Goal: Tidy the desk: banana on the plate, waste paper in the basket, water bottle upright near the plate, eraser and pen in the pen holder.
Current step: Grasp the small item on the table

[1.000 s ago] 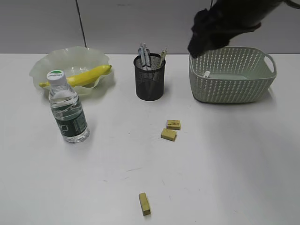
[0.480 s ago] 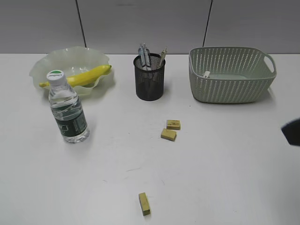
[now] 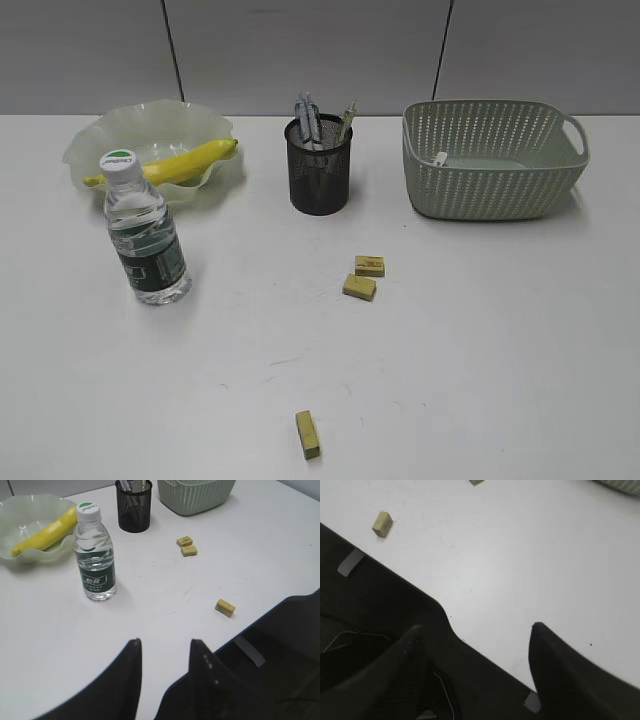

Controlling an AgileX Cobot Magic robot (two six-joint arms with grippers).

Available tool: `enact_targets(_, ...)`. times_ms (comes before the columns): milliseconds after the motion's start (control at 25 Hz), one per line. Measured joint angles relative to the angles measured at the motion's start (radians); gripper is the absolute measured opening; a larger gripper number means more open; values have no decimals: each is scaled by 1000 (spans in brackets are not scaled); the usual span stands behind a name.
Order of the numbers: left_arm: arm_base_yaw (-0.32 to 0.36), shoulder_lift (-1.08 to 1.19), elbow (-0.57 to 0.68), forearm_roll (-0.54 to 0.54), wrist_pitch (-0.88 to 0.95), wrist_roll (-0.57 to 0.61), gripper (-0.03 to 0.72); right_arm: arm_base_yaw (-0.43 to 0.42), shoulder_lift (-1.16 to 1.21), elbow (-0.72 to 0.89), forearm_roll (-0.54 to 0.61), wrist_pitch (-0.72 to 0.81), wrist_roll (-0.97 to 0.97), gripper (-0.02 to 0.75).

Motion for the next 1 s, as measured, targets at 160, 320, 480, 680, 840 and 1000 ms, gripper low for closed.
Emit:
enact_targets(160, 0, 0, 0, 0, 0, 0, 241, 0, -148, 25, -1, -8, 1, 508)
enact_targets(320, 0, 0, 0, 0, 0, 0, 241, 0, -235, 29, -1, -8, 1, 508)
enact_targets(480, 0, 13, 0, 0, -2, 0, 241, 0, -273, 29, -1, -8, 1, 508)
enact_targets(680, 0, 189, -22, -16, -68, 0, 241, 0, -283, 29, -1, -9, 1, 508)
enact_targets(840, 0, 423, -50, -38, -225, 4, 241, 0, -283, 29, -1, -10, 1, 508)
enact_targets(1000, 0, 707, -87, -84, -343, 65, 241, 0, -283, 29, -1, -10, 1, 508)
